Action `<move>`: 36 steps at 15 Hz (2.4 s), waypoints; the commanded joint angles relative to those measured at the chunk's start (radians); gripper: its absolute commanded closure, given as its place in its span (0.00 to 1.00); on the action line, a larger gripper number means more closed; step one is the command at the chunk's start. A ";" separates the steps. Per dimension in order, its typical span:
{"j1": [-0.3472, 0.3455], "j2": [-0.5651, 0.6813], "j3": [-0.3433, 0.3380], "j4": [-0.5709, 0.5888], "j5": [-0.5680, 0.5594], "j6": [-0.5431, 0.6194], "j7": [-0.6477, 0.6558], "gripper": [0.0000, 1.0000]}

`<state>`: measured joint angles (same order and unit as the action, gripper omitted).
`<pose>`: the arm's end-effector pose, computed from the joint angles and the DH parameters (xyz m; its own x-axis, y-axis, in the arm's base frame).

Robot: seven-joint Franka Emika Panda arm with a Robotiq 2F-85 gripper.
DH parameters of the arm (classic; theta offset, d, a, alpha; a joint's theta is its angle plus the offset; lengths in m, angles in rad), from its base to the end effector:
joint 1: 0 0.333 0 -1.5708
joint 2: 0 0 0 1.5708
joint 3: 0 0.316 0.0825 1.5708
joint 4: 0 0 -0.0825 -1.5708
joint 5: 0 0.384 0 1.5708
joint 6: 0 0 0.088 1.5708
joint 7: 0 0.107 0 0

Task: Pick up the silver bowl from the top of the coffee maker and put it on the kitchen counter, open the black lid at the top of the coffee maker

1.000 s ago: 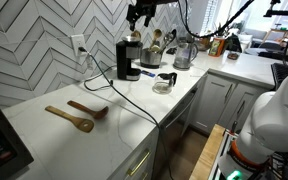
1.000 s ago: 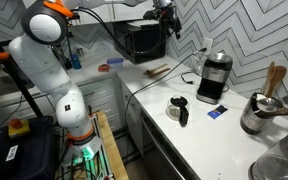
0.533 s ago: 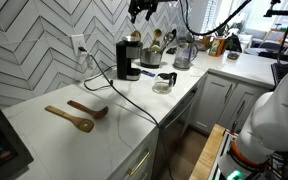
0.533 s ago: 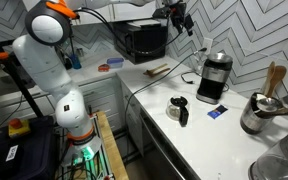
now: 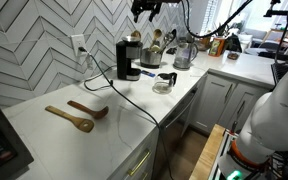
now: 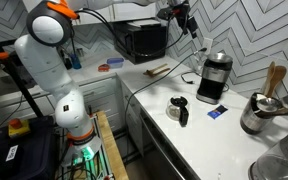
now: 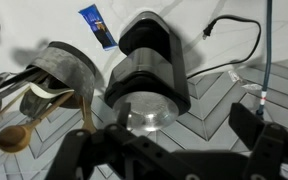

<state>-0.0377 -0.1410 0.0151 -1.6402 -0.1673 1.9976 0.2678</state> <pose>0.5424 -0.0217 0.7162 0.8397 -0.2125 0.4998 -0.2660 -0.9633 0.0373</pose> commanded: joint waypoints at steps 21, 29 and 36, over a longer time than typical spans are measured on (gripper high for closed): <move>-0.144 0.289 -0.185 0.198 0.505 -0.080 0.120 0.00; -0.151 0.404 -0.176 0.309 0.514 -0.086 0.119 0.01; -0.153 0.488 -0.159 0.405 0.510 -0.096 0.124 0.39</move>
<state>-0.1720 0.2982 -0.1564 -1.3062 0.3213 1.9499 0.3951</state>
